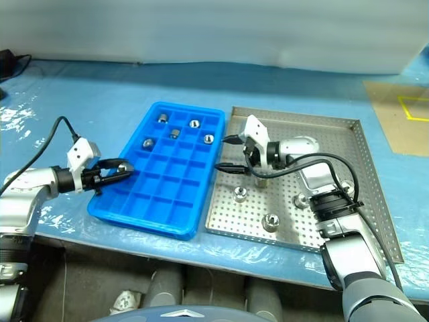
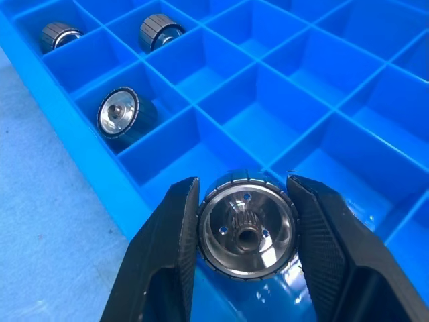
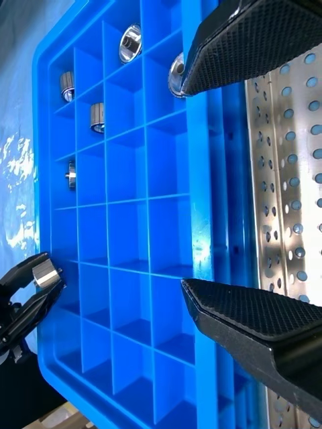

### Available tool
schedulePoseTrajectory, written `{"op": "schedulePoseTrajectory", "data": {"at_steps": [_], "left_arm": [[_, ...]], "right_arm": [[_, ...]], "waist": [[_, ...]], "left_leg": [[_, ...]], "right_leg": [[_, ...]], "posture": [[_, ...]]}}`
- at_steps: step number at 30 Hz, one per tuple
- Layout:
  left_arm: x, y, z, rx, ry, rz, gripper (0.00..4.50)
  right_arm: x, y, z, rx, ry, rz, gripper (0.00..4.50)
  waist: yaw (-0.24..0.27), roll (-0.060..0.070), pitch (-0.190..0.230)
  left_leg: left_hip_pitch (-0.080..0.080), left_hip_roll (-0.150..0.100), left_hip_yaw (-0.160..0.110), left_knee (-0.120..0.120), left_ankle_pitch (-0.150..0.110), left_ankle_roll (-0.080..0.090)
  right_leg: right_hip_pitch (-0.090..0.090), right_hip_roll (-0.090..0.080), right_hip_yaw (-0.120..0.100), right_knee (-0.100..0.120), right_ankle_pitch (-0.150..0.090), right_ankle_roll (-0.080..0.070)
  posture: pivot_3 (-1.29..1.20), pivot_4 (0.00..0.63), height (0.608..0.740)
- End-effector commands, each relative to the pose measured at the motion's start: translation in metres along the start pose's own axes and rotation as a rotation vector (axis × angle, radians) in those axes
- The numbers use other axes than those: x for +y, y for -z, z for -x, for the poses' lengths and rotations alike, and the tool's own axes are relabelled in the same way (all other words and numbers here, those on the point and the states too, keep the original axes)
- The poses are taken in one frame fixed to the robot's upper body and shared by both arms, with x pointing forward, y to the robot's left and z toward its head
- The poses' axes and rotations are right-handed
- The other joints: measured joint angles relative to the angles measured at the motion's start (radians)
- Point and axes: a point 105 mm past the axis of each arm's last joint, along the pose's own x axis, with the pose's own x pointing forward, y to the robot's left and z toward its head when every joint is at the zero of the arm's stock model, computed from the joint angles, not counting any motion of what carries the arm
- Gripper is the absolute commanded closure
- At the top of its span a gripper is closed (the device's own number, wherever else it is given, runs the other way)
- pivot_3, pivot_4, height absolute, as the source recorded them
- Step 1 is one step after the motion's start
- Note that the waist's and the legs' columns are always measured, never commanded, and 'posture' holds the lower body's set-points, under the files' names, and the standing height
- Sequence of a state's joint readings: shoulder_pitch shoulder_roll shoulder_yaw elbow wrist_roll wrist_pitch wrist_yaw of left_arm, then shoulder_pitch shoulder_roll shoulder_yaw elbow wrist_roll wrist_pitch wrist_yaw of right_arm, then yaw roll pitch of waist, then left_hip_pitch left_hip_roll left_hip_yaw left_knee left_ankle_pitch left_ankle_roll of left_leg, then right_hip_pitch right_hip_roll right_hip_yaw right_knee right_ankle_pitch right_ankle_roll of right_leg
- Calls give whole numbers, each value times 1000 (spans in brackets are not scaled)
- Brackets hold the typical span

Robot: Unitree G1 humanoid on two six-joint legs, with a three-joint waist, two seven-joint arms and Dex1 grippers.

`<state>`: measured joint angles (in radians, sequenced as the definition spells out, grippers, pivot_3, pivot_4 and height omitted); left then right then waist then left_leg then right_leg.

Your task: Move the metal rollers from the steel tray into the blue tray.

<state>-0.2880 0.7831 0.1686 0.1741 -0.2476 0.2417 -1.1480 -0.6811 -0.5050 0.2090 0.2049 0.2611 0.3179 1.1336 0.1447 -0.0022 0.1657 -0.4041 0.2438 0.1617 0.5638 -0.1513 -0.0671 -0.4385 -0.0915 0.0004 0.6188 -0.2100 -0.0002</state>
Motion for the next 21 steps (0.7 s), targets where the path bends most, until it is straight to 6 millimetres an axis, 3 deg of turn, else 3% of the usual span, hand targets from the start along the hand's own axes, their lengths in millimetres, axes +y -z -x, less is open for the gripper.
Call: {"op": "schedulePoseTrajectory", "data": {"at_steps": [1, 11, 19, 21], "left_arm": [[-2, 1, 11, 19, 28, 16, 2786], [-1, 9, 10, 57, 37, 40, 2786], [10, 3, -3, 32, -32, -5, 89], [13, -1, -1, 40, -19, -23, 89]], "right_arm": [[0, -11, 5, -32, 18, 36, 0], [-1, -11, 3, -35, 34, 34, 0], [-3, -11, 5, -36, 50, 34, 0], [-3, -10, 6, -35, 57, 33, 0]], "waist": [[-1, 0, 0], [-2, 0, 0], [0, 0, 0], [0, 0, 0]], "left_leg": [[0, 0, 0, 0, 0, 0], [1, 0, 0, 0, 0, -1], [3, 0, 0, 0, 1, -2], [3, 0, 0, 1, 1, -2]], "right_leg": [[0, 0, 0, 0, 0, 0], [0, 0, 1, 2, 0, 0], [0, 0, 1, 4, 0, 0], [0, 0, 1, 4, 0, 0]], "posture": [[182, 150, 740], [176, 150, 740], [158, 150, 740], [148, 150, 740]]}}
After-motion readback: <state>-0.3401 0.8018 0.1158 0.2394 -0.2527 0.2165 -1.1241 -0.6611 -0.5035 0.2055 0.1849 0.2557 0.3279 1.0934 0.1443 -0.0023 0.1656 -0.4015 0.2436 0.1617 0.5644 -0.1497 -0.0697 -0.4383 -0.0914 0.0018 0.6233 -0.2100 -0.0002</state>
